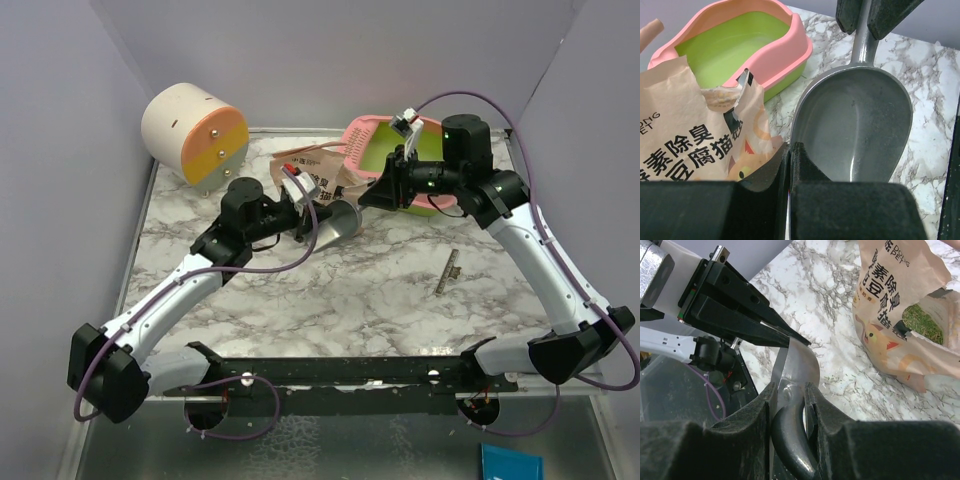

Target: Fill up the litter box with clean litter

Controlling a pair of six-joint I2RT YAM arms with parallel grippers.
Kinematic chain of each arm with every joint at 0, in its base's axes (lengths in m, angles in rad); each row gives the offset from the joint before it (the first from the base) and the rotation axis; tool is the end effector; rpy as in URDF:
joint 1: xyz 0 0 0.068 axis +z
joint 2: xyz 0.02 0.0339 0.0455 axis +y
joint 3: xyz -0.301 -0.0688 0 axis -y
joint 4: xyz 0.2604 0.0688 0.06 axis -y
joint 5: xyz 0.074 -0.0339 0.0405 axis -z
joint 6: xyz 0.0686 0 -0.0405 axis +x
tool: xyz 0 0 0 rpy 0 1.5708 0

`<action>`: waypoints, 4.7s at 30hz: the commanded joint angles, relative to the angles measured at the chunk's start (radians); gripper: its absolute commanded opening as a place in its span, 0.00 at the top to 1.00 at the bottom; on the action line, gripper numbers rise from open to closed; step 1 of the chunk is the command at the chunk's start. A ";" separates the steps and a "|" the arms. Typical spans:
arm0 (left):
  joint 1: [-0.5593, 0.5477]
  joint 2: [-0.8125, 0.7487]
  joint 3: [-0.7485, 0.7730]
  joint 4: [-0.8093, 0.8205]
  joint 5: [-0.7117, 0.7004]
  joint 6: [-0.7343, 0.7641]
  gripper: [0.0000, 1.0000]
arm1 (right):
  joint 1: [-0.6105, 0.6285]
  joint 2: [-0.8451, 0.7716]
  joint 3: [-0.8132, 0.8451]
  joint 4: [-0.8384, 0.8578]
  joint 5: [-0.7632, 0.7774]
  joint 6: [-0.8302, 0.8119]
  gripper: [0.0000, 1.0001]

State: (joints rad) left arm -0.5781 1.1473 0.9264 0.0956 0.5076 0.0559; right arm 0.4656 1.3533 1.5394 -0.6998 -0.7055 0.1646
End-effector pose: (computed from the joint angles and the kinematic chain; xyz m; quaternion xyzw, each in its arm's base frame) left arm 0.2300 -0.1899 0.3727 0.3841 0.6380 -0.3472 0.5699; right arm 0.2568 0.1788 0.4525 -0.2938 0.7751 0.4303 0.3575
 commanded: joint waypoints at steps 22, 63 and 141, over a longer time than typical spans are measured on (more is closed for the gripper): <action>0.247 0.408 0.649 -0.403 0.071 0.699 0.11 | 0.005 0.077 0.277 -0.010 0.671 -0.063 0.99; 0.402 0.708 0.874 -0.761 0.665 0.894 1.00 | -0.030 0.268 0.375 -0.068 0.505 -0.102 0.99; 0.259 0.090 -0.098 0.606 0.248 0.166 1.00 | 0.057 0.329 0.093 0.040 0.718 -0.108 0.99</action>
State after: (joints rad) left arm -0.3035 1.2968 0.8093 0.5579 0.7589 0.2295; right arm 0.5102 1.6836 1.6516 -0.6846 -0.1493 0.1059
